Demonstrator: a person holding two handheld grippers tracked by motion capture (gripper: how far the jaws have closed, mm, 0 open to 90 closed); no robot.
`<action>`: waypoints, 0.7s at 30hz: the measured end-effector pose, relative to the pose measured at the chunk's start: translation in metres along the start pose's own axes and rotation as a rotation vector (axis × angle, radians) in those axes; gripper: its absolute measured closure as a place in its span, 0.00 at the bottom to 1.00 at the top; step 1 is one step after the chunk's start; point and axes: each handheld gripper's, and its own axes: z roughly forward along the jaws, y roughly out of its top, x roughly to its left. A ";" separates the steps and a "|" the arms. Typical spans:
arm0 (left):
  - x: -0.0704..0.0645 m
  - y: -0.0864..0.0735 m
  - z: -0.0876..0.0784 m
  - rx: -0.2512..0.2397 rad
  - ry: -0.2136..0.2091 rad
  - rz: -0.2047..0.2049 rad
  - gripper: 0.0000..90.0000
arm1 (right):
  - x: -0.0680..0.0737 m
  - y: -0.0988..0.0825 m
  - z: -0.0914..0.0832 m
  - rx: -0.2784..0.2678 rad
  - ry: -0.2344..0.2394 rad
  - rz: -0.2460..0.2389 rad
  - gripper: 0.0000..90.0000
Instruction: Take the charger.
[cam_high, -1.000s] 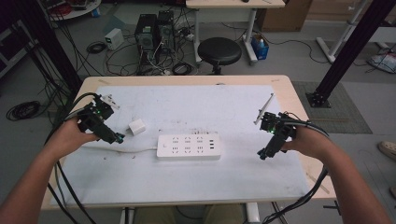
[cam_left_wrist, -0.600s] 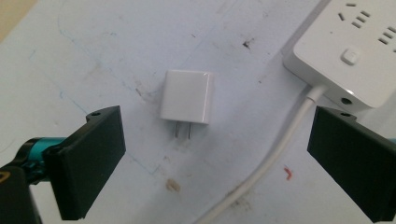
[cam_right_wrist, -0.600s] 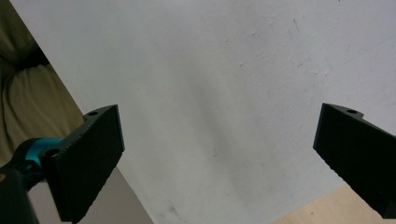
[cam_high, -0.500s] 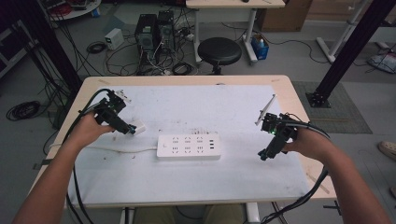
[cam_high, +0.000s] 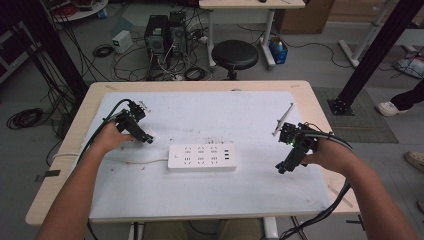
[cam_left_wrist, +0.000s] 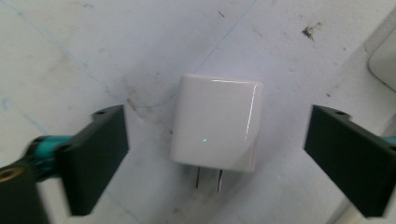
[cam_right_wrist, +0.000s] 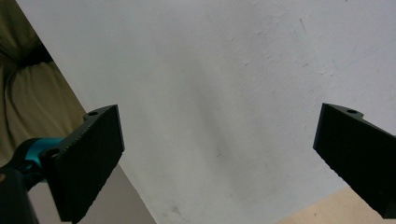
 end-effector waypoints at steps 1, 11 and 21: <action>0.000 0.000 0.000 0.000 0.000 0.000 0.13 | 0.000 0.000 0.000 0.000 0.000 0.000 0.01; 0.007 -0.006 0.015 0.017 0.003 -0.028 0.24 | -0.001 0.000 0.000 0.010 0.004 -0.005 0.01; 0.005 -0.006 0.017 0.016 -0.036 -0.009 0.45 | -0.002 0.003 0.002 0.017 0.007 -0.006 0.01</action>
